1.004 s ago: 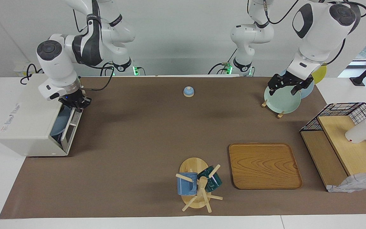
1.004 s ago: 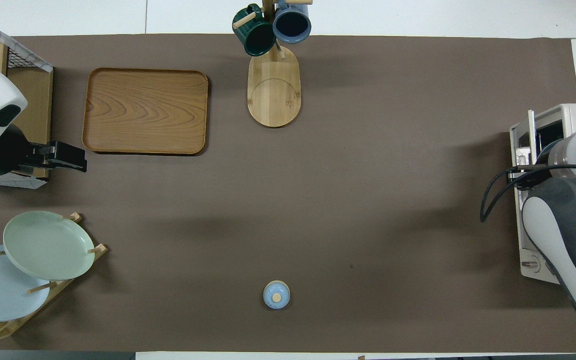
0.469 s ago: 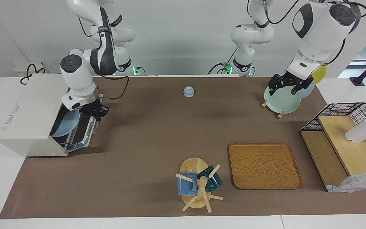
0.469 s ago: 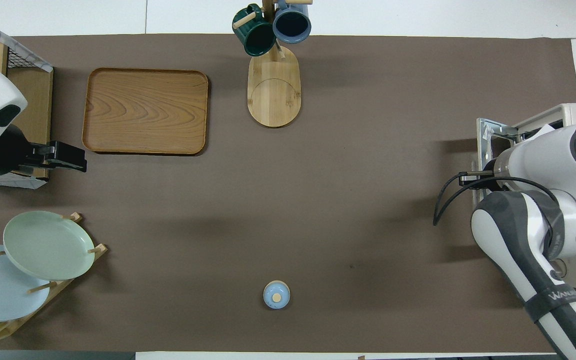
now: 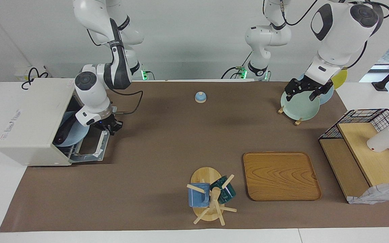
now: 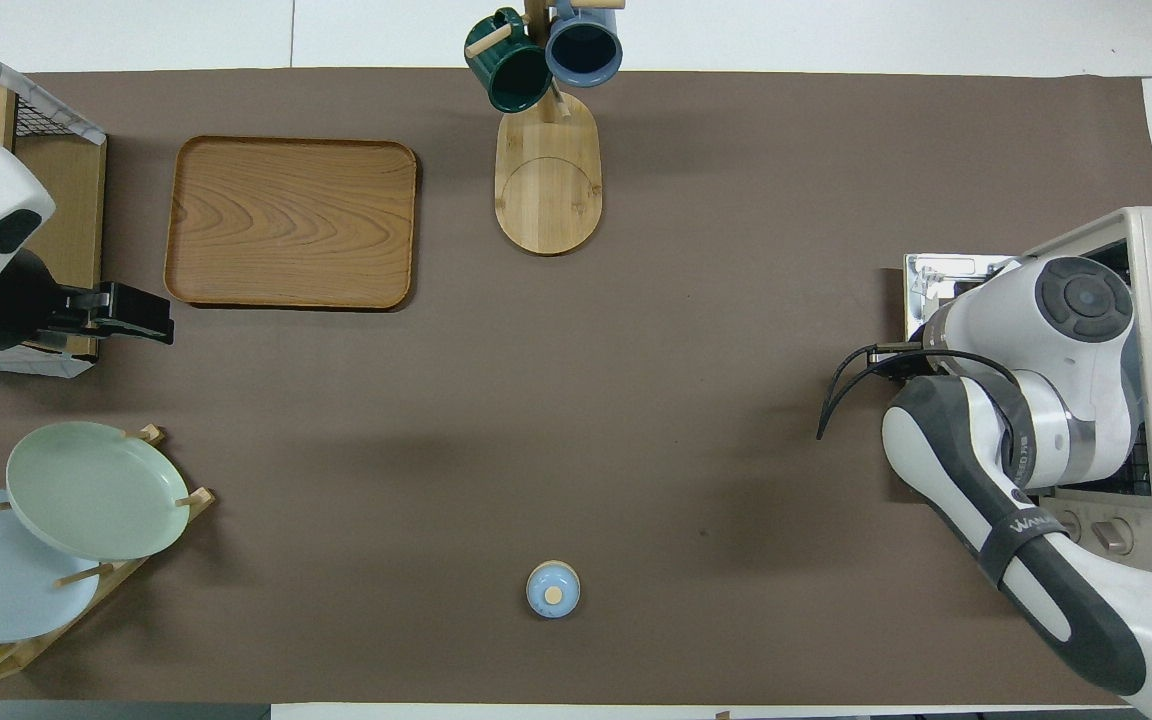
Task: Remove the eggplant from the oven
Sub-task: 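Reach into the oven and grasp the light blue plate with the right gripper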
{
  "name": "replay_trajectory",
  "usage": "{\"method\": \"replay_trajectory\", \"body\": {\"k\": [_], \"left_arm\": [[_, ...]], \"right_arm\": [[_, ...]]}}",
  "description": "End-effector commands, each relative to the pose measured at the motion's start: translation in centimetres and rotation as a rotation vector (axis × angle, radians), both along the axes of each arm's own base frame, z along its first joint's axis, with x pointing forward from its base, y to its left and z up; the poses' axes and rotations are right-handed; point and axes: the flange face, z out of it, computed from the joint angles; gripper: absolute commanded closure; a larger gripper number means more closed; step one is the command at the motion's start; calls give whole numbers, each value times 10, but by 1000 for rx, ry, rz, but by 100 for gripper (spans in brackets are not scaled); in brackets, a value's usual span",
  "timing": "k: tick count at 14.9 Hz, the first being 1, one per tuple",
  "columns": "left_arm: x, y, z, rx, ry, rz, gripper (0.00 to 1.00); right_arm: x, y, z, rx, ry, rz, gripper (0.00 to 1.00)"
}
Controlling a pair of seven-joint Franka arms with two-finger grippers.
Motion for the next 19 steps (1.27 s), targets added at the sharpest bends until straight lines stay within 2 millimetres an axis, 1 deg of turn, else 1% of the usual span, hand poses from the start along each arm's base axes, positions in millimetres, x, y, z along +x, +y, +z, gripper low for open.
{"method": "replay_trajectory", "body": {"k": [1,2,3,4,5,7,8,9,10,11,14,15,16,18,19], "left_arm": [[-4,4,5,21,-7,-2,0],[-4,4,5,21,-7,0,0],[-5,4,5,21,-7,-4,0],[-4,4,5,21,-7,-2,0],[-4,4,5,21,-7,0,0],[-5,4,5,21,-7,-4,0],[-4,4,5,21,-7,0,0],[-5,4,5,21,-7,-2,0],[-5,4,5,21,-7,-2,0],[-4,4,5,21,-7,-2,0],[-5,4,5,21,-7,-4,0],[-4,4,5,21,-7,-2,0],[-4,4,5,21,-7,0,0],[-4,4,5,21,-7,-2,0],[-4,4,5,21,-7,0,0]], "right_arm": [[26,-25,27,-3,-38,-45,100],[29,-14,34,-4,-25,-40,100],[29,-11,42,-5,-24,-51,94],[28,-9,51,-5,-28,-69,43],[23,-10,65,-8,-23,-64,29],[15,-19,90,-22,-7,-44,27],[10,-24,98,-24,8,-25,27],[7,-31,97,-29,37,-20,27],[4,-46,97,-33,47,-36,27],[1,-56,97,-34,48,-49,27],[-5,-61,89,-31,48,-34,28],[-8,-68,85,-31,26,-36,31],[-9,-69,81,-31,14,-36,36],[-9,-68,79,-30,-5,-33,39],[-9,-69,78,-30,-8,-32,43]]}}
